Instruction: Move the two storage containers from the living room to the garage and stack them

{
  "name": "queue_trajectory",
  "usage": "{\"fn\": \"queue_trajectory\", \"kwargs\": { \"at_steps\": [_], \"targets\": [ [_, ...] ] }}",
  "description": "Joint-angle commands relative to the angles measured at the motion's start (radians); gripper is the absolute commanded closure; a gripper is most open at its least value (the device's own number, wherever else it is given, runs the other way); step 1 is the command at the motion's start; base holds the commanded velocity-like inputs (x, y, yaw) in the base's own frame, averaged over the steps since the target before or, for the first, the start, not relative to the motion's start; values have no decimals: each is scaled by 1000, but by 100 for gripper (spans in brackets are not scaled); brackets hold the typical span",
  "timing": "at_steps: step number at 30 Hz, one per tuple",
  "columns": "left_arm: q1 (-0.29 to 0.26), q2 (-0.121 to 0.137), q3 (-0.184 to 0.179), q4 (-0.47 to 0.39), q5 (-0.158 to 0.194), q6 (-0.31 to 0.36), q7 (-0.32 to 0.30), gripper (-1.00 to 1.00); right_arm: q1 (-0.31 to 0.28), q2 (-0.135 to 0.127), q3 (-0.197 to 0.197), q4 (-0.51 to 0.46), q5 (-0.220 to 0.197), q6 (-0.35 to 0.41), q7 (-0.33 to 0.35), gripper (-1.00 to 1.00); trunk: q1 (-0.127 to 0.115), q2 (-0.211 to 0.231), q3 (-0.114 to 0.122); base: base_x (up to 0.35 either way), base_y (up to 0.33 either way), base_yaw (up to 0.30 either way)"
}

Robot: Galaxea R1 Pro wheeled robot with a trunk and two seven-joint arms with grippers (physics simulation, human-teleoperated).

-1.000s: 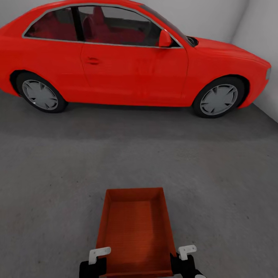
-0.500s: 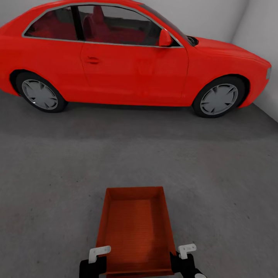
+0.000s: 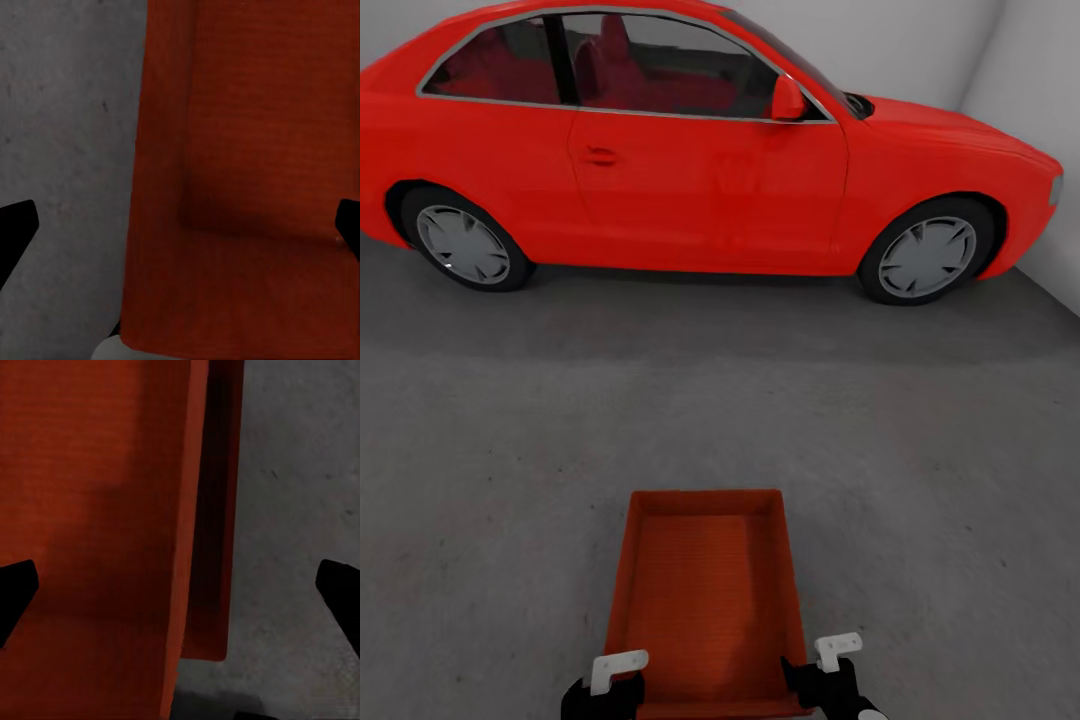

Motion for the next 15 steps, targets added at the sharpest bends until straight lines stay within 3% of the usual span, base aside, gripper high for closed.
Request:
{"fn": "queue_trajectory", "kwargs": {
  "at_steps": [1, 15],
  "targets": [
    [0, 0, -2, -2, -6, 7, 5, -100, -1, 1, -7, 0, 9, -3, 7, -100, 0, 0, -1, 0, 0, 0],
    [0, 0, -2, -3, -6, 6, 5, -100, 0, 1, -7, 0, 9, -3, 7, -100, 0, 0, -1, 0, 0, 0]
  ]
}}
